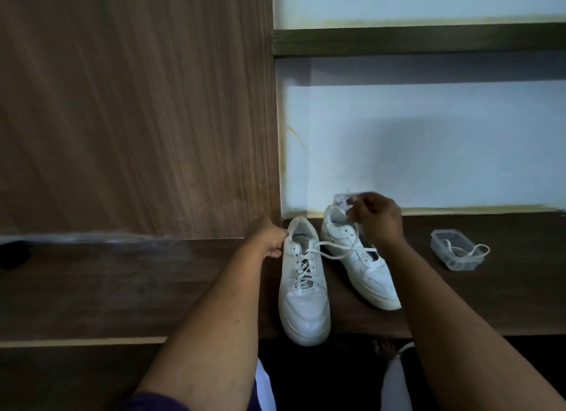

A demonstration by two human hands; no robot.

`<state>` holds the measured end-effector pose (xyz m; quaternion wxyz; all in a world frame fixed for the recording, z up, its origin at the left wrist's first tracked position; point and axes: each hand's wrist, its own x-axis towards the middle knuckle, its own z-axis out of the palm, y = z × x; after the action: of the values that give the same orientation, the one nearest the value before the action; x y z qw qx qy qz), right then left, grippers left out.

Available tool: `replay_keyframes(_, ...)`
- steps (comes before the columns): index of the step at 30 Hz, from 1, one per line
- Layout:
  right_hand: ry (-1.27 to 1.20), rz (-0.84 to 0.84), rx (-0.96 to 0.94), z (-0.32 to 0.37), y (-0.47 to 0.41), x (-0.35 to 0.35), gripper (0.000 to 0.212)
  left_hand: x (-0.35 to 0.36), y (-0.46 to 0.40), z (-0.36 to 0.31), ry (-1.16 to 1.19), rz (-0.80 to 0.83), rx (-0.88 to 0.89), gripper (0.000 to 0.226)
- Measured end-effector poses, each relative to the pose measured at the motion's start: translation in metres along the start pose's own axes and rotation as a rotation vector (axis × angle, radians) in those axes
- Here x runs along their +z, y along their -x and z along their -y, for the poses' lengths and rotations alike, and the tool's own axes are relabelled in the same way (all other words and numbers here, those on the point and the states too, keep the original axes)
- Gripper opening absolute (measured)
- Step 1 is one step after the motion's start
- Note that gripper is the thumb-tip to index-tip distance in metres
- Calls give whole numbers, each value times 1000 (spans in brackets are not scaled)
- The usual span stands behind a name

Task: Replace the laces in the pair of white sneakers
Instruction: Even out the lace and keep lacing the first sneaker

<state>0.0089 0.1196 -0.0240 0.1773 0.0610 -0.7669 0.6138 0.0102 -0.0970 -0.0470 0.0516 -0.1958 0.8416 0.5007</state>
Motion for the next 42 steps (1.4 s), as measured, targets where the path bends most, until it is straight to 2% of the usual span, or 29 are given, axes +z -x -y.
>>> replay_keyframes(2,352,110,-173,1,4,14,19,9,3,2,-68,20,-6,52)
replay_keyframes(4,575,278,-290,1,8,28,18,20,4,4,-131,-19,7,51)
replay_keyframes(6,667,461,-243,-1,16,41,15,27,4,4,-98,-67,12,44)
replay_keyframes(8,683,526,-198,-6,21,52,16,27,4,3,-12,-61,6,37)
replay_keyframes(14,801,537,-228,-9,15,66,23,9,6,2,226,134,-47,25)
replay_keyframes(19,830,578,-271,-6,19,72,18,9,10,3,300,161,-47,3)
replay_keyframes(24,929,577,-296,-7,17,71,22,7,6,6,324,183,-47,12)
replay_keyframes(26,917,573,-306,-11,19,70,19,7,5,6,317,175,-46,6)
replay_keyframes(31,910,583,-295,-22,22,71,18,4,0,10,300,213,-89,14)
replay_keyframes(34,932,562,-225,-14,24,78,19,3,2,10,298,232,-86,11)
replay_keyframes(39,782,523,-204,-16,25,84,14,3,6,10,282,195,-51,19)
replay_keyframes(42,632,565,-121,-26,23,81,15,2,10,9,264,173,-44,14)
